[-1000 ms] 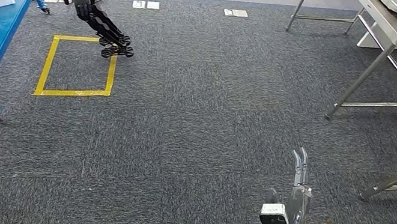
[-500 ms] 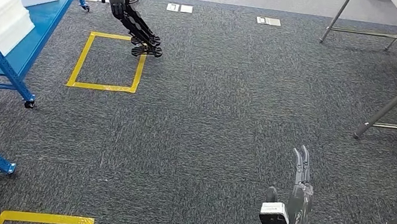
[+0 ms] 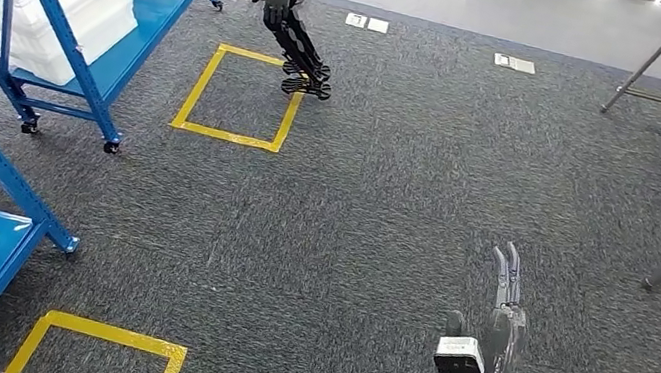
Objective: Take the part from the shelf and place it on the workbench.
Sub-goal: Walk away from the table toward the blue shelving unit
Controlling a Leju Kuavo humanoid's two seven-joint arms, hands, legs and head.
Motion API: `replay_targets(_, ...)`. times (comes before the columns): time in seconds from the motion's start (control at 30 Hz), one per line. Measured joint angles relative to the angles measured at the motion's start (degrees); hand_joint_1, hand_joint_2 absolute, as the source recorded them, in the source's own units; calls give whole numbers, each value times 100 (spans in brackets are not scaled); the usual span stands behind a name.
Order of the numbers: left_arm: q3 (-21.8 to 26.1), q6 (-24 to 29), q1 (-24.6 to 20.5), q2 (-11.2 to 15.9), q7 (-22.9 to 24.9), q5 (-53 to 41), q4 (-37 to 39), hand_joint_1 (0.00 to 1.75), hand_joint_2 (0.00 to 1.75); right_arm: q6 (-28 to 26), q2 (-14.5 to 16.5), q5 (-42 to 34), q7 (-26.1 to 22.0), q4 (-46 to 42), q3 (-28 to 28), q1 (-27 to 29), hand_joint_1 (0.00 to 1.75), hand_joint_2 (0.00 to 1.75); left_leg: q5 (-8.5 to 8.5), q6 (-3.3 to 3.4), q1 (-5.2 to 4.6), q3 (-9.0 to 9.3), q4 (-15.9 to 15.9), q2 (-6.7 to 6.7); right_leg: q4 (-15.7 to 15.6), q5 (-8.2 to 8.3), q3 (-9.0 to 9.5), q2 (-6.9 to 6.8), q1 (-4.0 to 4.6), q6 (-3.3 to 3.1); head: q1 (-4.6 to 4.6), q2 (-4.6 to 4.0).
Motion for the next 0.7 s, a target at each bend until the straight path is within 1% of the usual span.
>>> replay_targets(0.03,1,0,0,-1,0,0,3,0,0,2,0,0,0,0,-4,-3,0,0,2,-11,4,8,5,-75,-422,192,199,66,-22,58,1,0)
replay_targets(0.07,1,0,-2,1,0,0,4,0,0,5,1,0,1,1,-7,-6,0,0,3,-34,-1,11,14,-144,-832,361,386,164,-38,87,-1,0)
replay_targets(0.1,1,1,-3,3,0,0,5,0,0,7,4,1,1,1,-9,-9,0,0,3,-62,-7,7,24,-205,-1153,486,528,240,-47,84,-2,0)
replay_targets(0.13,1,1,-2,5,0,0,5,0,0,9,7,1,2,1,-10,-12,0,0,9,-95,-14,-7,28,-254,-1327,550,602,292,-45,53,-4,0)
replay_targets(0.17,1,2,2,9,0,0,7,0,0,10,9,3,3,1,-11,-13,0,0,20,-132,-19,-24,25,-297,-1358,566,609,286,-27,2,-8,0)
replay_targets(0.2,1,3,10,15,0,0,9,0,0,11,11,3,3,0,-13,-15,0,0,36,-164,-14,-44,18,-336,-1368,585,615,232,-21,-46,-9,0)
replay_targets(0.23,0,4,20,21,0,0,12,0,0,11,14,3,4,-1,-15,-19,0,0,36,-192,-3,-64,27,-327,-1375,604,622,180,-33,-88,-11,0)
replay_targets(0.27,0,6,25,26,0,0,17,0,0,13,20,5,3,-1,-17,-22,0,0,-19,-217,-1,-104,99,-230,-1387,622,626,124,-46,-140,-17,0)
replay_targets(0.3,0,9,22,31,0,0,21,0,0,15,27,5,3,-2,-20,-25,0,0,-131,-238,0,-181,260,-92,-1401,635,630,64,-60,-193,-24,0)
replay_targets(0.33,-1,11,14,32,0,0,26,0,0,16,35,7,2,-2,-21,-23,0,0,-314,-256,3,-318,561,75,-1410,640,629,-2,-60,-237,-32,0)
replay_targets(0.37,-1,14,4,32,0,0,29,0,0,17,40,7,2,-2,-22,-19,0,0,-522,-276,2,-501,951,210,-1410,638,624,-69,-41,-270,-38,0)
replay_targets(0.4,-1,15,0,33,0,0,32,0,0,17,43,7,2,-2,-22,-15,0,0,-690,-293,11,-685,1338,267,-1409,634,618,-139,-26,-284,-40,0)
replay_targets(0.43,-1,17,4,34,0,0,36,0,0,17,45,7,2,-2,-23,-11,0,0,-781,-306,21,-820,1624,297,-1408,632,612,-212,-13,-287,-39,0)
replay_targets(0.47,0,20,10,34,1,0,39,0,0,17,46,7,2,-2,-23,-12,0,0,-758,-312,28,-847,1693,314,-1407,629,608,-278,-7,-289,-40,0)
replay_targets(0.5,1,23,14,37,1,0,42,0,0,17,47,7,2,-2,-23,-12,0,0,-635,-310,33,-752,1526,341,-1407,627,610,-343,-3,-289,-40,0)
replay_targets(0.53,1,27,15,39,1,0,43,0,0,17,49,7,2,-2,-23,-14,0,0,-453,-301,35,-548,1163,402,-1407,621,617,-404,-2,-286,-40,0)
replay_targets(0.57,1,31,10,42,1,0,43,0,0,17,50,7,2,-2,-23,-15,0,0,-301,-284,31,-310,735,525,-1406,615,627,-459,6,-281,-40,0)
replay_targets(0.6,0,33,1,44,0,0,43,0,0,17,51,7,2,-2,-24,-17,0,0,-188,-260,19,-114,380,623,-1403,602,633,-510,31,-265,-37,0)
replay_targets(0.63,-1,35,-7,44,1,0,43,0,0,17,52,7,2,-2,-24,-19,0,0,-133,-236,4,4,156,691,-1400,590,639,-555,53,-245,-32,0)
replay_targets(0.67,-1,37,-10,44,1,0,43,0,0,17,53,7,1,-2,-24,-20,0,0,-128,-209,-15,38,70,707,-1402,584,644,-599,73,-222,-27,0)
replay_targets(0.7,-1,37,-9,45,1,0,43,0,0,17,55,7,1,-2,-24,-22,0,0,-115,-180,-34,26,61,642,-1407,578,648,-648,88,-194,-25,0)
